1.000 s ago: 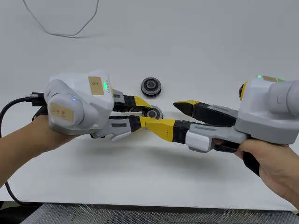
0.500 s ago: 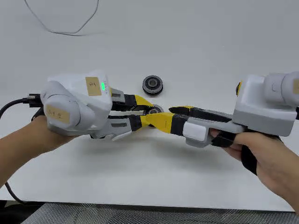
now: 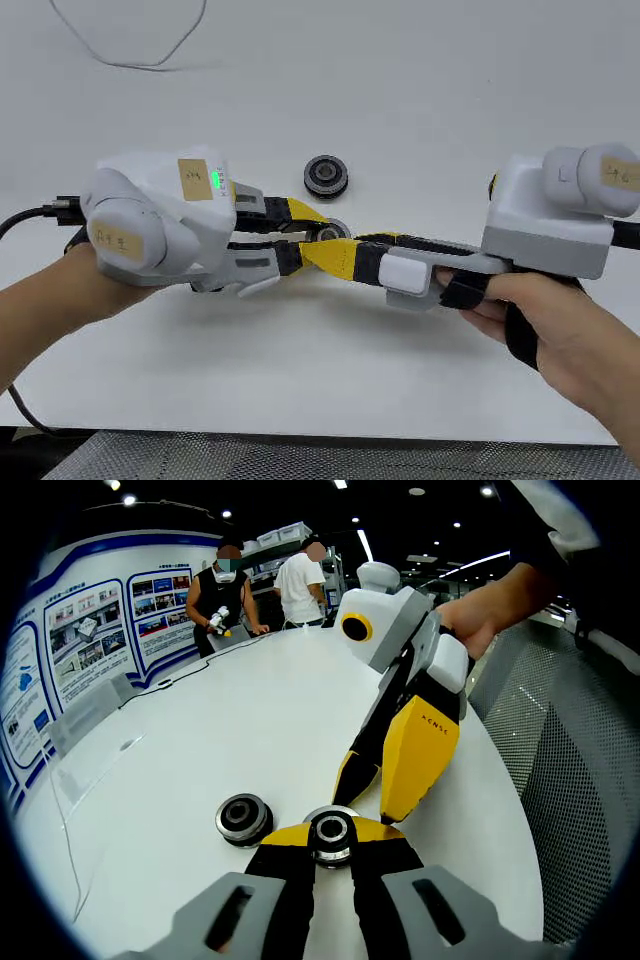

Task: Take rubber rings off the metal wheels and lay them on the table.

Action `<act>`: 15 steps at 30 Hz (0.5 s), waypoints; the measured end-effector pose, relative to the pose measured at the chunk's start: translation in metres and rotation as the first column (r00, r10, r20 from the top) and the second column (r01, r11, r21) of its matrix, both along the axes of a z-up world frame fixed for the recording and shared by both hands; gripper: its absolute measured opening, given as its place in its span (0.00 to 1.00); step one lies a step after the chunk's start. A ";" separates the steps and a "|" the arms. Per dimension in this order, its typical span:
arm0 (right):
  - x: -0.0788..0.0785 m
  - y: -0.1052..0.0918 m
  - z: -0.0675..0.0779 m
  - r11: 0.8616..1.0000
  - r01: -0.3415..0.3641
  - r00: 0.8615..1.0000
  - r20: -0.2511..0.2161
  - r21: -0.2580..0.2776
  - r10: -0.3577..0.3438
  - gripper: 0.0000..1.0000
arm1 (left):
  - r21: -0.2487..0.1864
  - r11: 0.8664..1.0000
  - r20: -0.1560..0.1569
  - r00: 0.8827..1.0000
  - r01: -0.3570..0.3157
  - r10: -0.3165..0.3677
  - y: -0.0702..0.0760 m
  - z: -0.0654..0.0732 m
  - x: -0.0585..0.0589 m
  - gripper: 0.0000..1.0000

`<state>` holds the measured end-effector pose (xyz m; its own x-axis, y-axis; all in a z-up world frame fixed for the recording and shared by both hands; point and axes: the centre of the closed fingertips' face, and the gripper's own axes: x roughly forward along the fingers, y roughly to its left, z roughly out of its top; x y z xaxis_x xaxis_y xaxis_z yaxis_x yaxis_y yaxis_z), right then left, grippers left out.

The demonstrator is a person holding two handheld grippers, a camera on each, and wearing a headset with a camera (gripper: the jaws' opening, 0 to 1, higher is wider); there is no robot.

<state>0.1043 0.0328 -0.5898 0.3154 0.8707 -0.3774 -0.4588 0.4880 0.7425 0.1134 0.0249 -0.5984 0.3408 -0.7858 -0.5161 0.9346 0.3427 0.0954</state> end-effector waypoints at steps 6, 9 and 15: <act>-0.001 0.000 0.003 1.000 0.001 1.000 -0.008 0.011 -0.001 0.51 | 0.000 1.000 0.000 1.000 0.000 0.000 0.000 0.000 0.000 0.13; -0.001 0.000 0.003 1.000 0.000 1.000 -0.003 0.010 0.000 0.51 | 0.001 1.000 0.001 1.000 0.000 0.000 0.000 0.001 0.000 0.13; -0.003 0.000 0.004 1.000 -0.001 1.000 -0.010 0.017 0.001 0.51 | 0.002 1.000 -0.001 1.000 0.000 0.000 0.000 0.001 0.000 0.13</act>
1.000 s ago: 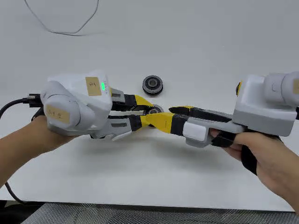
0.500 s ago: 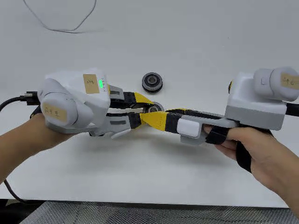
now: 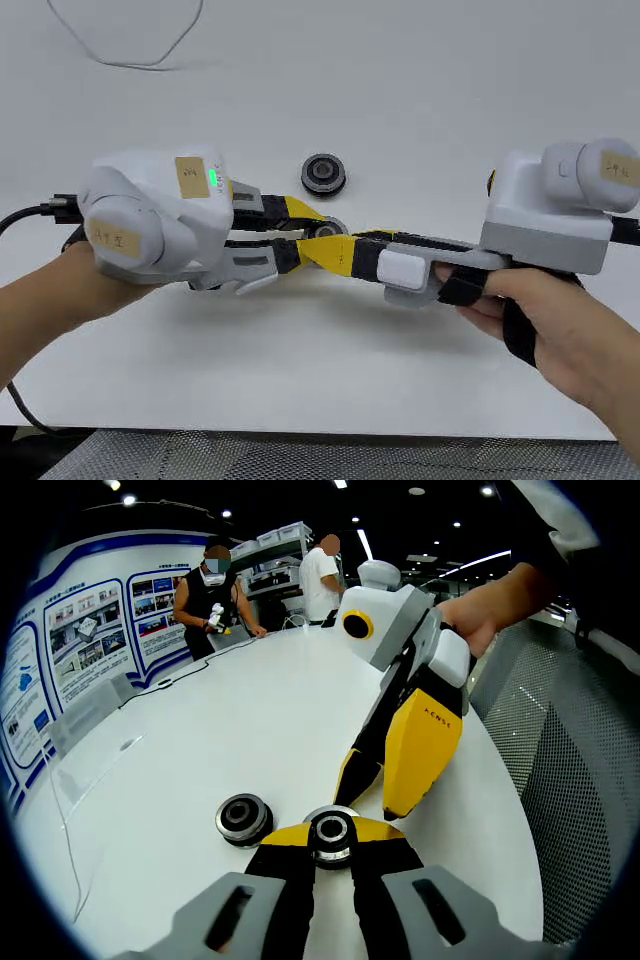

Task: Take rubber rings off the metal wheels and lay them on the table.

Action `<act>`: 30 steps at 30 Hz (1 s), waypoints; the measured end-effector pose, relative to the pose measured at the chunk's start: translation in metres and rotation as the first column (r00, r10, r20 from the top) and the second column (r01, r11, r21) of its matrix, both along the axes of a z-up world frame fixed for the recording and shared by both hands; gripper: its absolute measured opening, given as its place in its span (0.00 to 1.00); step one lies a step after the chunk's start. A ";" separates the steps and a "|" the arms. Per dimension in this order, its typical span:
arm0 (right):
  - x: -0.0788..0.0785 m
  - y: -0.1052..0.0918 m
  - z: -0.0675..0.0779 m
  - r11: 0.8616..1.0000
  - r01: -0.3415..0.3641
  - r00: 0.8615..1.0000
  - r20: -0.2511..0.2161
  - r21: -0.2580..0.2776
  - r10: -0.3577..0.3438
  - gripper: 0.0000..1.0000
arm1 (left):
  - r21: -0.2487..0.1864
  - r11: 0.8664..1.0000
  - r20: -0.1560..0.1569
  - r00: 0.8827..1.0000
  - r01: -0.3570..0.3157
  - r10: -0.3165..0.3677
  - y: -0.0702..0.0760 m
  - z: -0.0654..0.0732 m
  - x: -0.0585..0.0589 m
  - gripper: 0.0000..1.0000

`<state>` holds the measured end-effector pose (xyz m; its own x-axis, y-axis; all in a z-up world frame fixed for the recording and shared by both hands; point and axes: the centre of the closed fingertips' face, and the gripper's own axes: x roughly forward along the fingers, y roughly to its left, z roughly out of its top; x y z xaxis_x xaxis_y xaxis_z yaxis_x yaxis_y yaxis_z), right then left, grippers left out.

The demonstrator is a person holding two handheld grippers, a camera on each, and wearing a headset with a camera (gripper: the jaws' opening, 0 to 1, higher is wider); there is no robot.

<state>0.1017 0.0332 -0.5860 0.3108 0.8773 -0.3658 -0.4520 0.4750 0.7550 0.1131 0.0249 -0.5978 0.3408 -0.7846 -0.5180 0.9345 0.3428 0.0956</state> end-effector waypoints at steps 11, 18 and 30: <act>-0.003 -0.001 -0.003 1.000 0.006 0.999 -0.034 -0.008 -0.007 0.49 | 0.004 1.000 0.002 1.000 0.001 -0.001 0.000 0.000 0.000 0.13; -0.003 -0.001 -0.002 0.999 0.042 0.995 -0.085 0.000 -0.042 0.49 | 0.006 1.000 0.001 1.000 0.002 -0.002 0.000 0.000 0.000 0.13; -0.001 -0.001 -0.004 0.996 0.080 0.994 -0.072 -0.026 -0.081 0.46 | 0.003 1.000 -0.001 1.000 -0.004 0.004 0.001 0.000 0.000 0.12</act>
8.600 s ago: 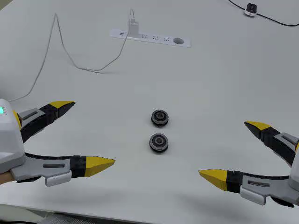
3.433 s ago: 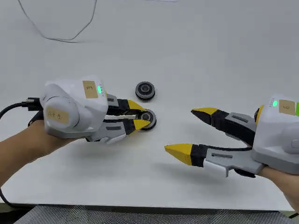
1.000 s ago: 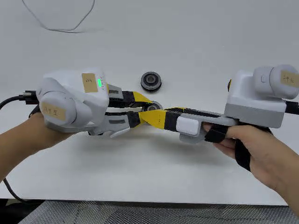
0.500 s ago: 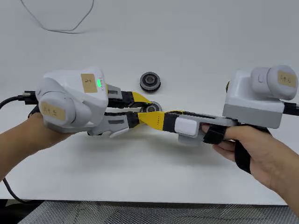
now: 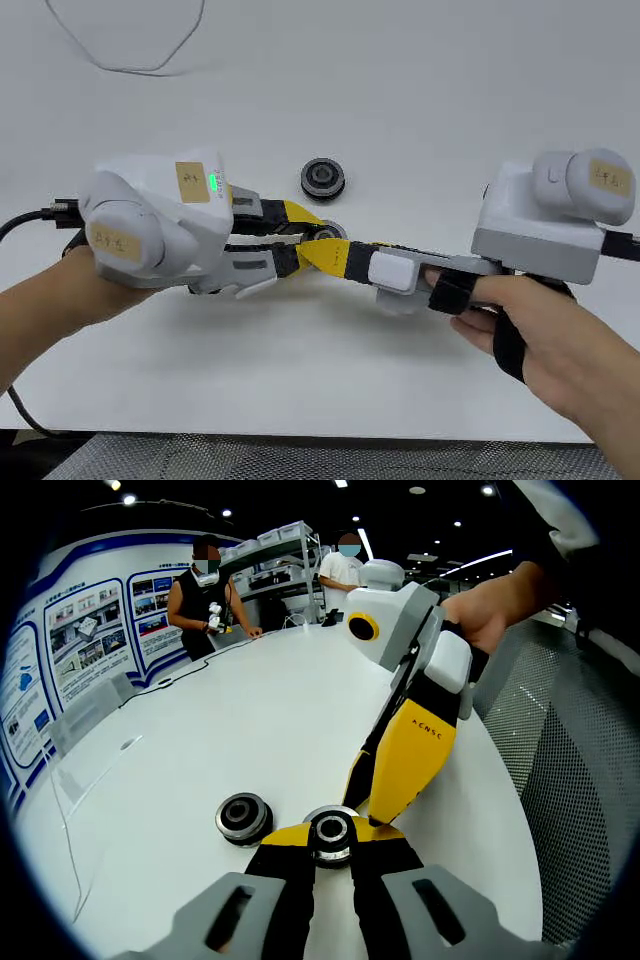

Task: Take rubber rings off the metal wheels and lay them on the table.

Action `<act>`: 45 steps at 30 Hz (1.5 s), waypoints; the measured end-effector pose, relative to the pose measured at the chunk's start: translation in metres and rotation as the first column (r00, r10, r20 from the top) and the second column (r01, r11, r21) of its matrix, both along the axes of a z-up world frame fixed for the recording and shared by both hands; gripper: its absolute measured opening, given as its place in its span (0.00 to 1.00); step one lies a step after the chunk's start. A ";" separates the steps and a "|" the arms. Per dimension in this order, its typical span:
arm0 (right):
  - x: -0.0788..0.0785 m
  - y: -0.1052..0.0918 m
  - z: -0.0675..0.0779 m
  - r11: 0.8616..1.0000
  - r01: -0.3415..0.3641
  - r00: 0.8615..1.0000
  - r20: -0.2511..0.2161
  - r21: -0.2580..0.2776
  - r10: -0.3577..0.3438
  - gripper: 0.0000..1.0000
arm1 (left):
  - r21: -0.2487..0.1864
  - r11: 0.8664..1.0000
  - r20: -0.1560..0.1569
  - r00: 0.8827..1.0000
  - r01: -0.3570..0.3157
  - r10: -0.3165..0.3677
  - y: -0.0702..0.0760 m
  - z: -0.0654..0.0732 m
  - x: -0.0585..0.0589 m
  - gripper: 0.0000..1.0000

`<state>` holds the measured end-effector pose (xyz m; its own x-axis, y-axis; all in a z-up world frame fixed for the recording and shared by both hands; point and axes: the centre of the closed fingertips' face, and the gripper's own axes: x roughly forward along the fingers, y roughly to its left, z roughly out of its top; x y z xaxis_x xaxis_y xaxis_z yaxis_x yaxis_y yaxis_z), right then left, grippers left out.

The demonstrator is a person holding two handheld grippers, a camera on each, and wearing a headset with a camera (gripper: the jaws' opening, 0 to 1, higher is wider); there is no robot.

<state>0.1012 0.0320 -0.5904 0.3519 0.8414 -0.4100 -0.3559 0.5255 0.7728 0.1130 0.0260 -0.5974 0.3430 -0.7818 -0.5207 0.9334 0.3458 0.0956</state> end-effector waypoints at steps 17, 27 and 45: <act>0.002 0.005 0.002 1.000 -0.029 0.999 0.036 -0.012 0.029 0.50 | 0.004 1.000 0.004 1.000 0.000 0.000 0.002 -0.003 -0.001 0.12; -0.003 0.004 -0.001 0.999 -0.040 0.999 0.022 -0.024 0.040 0.52 | 0.003 1.000 0.002 1.000 -0.002 0.002 0.002 -0.003 -0.001 0.12; 0.007 -0.009 -0.005 0.998 0.031 0.999 -0.022 0.049 -0.030 0.35 | 0.000 1.000 0.001 1.000 -0.001 0.001 0.001 -0.001 -0.001 0.12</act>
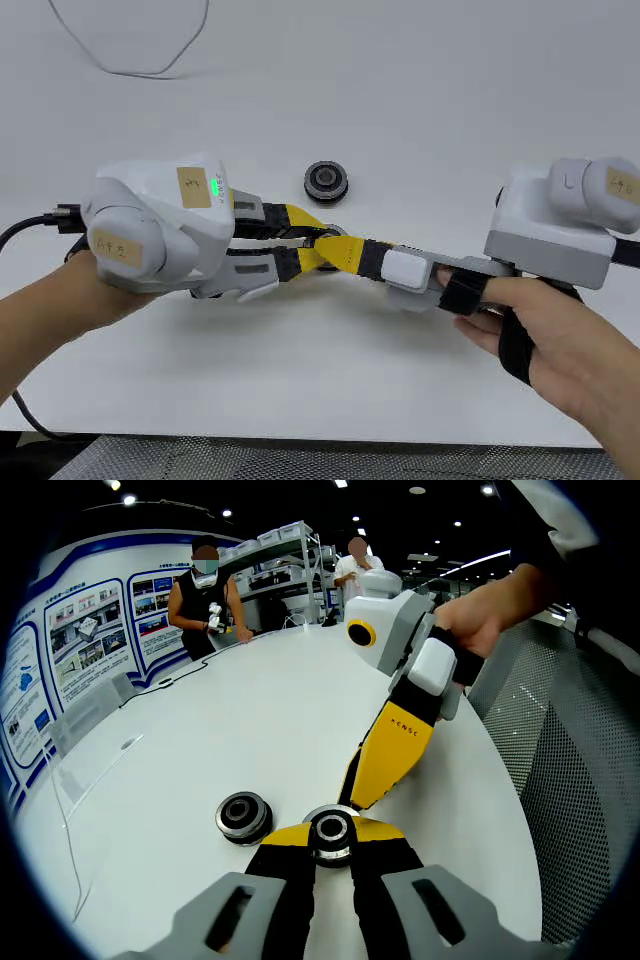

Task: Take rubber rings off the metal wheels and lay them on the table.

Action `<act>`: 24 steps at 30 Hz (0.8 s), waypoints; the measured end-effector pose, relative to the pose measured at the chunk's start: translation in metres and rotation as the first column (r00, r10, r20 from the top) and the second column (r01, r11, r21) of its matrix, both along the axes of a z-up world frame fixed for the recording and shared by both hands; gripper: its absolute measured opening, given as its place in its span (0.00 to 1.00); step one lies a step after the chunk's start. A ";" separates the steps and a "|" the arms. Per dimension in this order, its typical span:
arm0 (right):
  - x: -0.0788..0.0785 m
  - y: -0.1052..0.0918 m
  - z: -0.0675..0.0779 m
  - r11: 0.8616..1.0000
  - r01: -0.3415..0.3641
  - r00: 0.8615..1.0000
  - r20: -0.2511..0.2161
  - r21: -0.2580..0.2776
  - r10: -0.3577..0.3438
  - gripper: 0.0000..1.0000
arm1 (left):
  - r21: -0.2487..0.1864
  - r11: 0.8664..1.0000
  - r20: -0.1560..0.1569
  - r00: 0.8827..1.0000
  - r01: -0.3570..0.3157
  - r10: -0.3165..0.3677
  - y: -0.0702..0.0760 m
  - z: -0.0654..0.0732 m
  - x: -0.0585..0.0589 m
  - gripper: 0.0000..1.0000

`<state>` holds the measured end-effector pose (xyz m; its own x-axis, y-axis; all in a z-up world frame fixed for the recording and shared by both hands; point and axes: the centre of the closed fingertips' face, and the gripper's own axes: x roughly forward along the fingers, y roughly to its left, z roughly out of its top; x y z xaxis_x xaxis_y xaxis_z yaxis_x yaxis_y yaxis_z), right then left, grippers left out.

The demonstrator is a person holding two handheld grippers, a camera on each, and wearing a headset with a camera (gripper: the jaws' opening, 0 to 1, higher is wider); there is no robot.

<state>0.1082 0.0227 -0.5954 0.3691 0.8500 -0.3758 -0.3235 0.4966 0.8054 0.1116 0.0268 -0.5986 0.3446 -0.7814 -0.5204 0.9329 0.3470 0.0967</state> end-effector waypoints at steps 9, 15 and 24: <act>0.000 0.000 -0.003 1.000 -0.005 1.000 0.003 -0.011 0.005 0.28 | 0.001 1.000 0.000 1.000 -0.001 0.001 0.000 0.000 0.000 0.12; 0.001 0.000 -0.006 1.000 -0.005 1.000 0.018 -0.030 0.005 0.24 | -0.001 1.000 -0.001 1.000 -0.002 0.002 0.000 0.001 0.001 0.12; 0.003 -0.005 -0.009 0.999 0.003 0.999 0.034 -0.053 -0.001 0.17 | 0.000 1.000 0.000 1.000 -0.001 0.001 0.000 0.000 0.001 0.12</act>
<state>0.1111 0.0179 -0.6045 0.3838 0.8285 -0.4077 -0.3495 0.5390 0.7664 0.1123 0.0271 -0.5985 0.3457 -0.7810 -0.5201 0.9324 0.3483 0.0968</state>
